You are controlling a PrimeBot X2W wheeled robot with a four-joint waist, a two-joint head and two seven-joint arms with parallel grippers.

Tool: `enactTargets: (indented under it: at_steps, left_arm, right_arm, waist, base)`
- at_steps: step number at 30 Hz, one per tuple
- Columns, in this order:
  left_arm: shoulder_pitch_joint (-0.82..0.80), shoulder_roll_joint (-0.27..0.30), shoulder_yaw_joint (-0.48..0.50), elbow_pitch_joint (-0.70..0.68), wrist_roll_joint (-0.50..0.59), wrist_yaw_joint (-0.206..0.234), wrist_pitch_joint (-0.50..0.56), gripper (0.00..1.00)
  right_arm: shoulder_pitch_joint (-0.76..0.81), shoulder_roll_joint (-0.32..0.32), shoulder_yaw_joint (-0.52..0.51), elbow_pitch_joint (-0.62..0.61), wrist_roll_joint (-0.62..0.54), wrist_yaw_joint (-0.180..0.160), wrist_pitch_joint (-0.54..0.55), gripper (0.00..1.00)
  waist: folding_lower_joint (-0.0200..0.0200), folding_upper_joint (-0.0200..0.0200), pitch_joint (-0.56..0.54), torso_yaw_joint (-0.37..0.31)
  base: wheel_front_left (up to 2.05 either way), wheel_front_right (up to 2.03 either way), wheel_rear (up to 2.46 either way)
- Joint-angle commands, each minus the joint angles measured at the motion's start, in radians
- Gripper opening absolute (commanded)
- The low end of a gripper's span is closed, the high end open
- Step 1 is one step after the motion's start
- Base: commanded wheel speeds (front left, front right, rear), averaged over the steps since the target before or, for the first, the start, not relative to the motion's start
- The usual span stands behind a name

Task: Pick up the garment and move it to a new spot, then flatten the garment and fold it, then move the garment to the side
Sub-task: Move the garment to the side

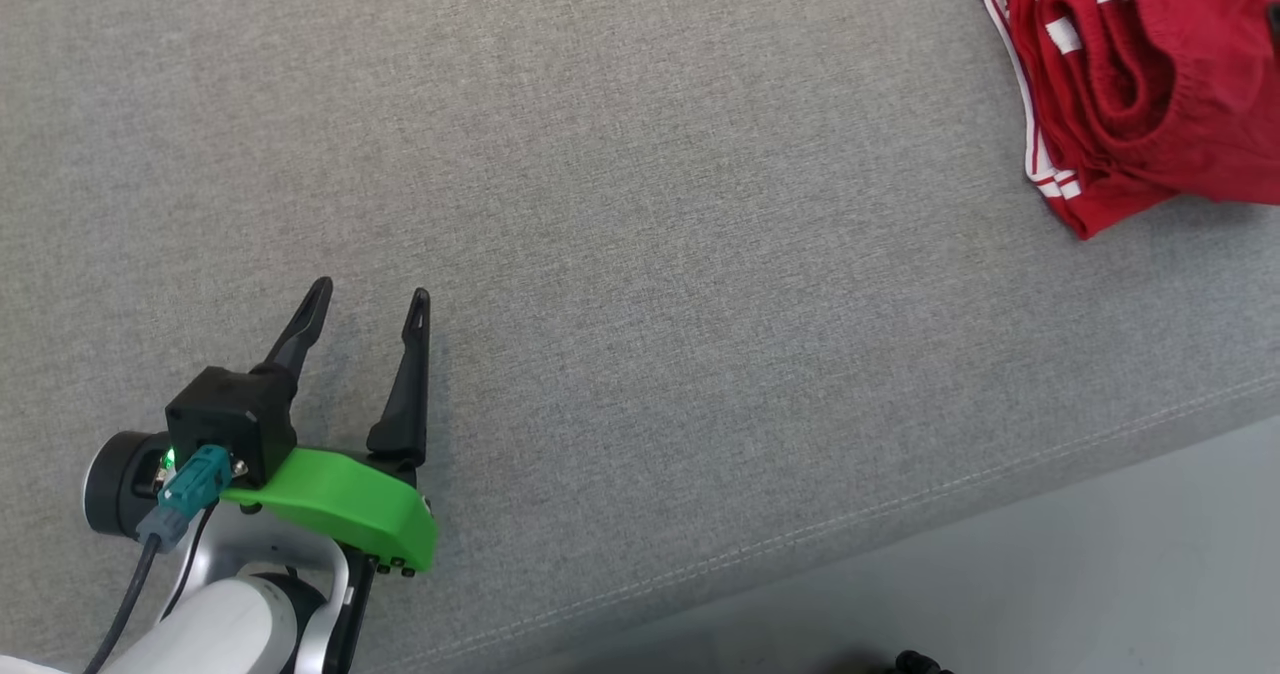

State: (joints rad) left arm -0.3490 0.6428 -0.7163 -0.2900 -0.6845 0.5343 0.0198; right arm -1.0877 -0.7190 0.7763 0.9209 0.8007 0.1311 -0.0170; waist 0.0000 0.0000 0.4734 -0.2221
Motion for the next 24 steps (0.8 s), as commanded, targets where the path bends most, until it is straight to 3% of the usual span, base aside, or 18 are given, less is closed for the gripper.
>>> enactTargets:
  at_steps: [1,14,24]
  left_arm:
    - [-0.002,0.006,0.0,-0.001,0.004,0.007,0.0,1.0]
    - [0.002,-0.041,0.014,0.036,-0.036,-0.031,-0.059,1.0]
    - [0.053,-0.092,0.037,0.169,-0.095,-0.111,-0.184,1.0]
  right_arm:
    - [0.01,0.001,0.011,0.01,0.013,-0.001,-0.015,1.0]
    - [0.006,-0.003,0.095,-0.023,0.077,-0.001,-0.13,1.0]
    - [0.048,0.005,0.111,-0.069,0.108,-0.001,-0.21,1.0]
  waist:
    - [0.0,0.0,-0.009,-0.007]
    - [0.0,0.0,-0.108,-0.026]
    - [0.0,0.0,-0.261,0.008]
  base:
    - [0.0,0.0,0.0]
    - [0.0,0.0,0.0]
    - [0.0,0.0,0.0]
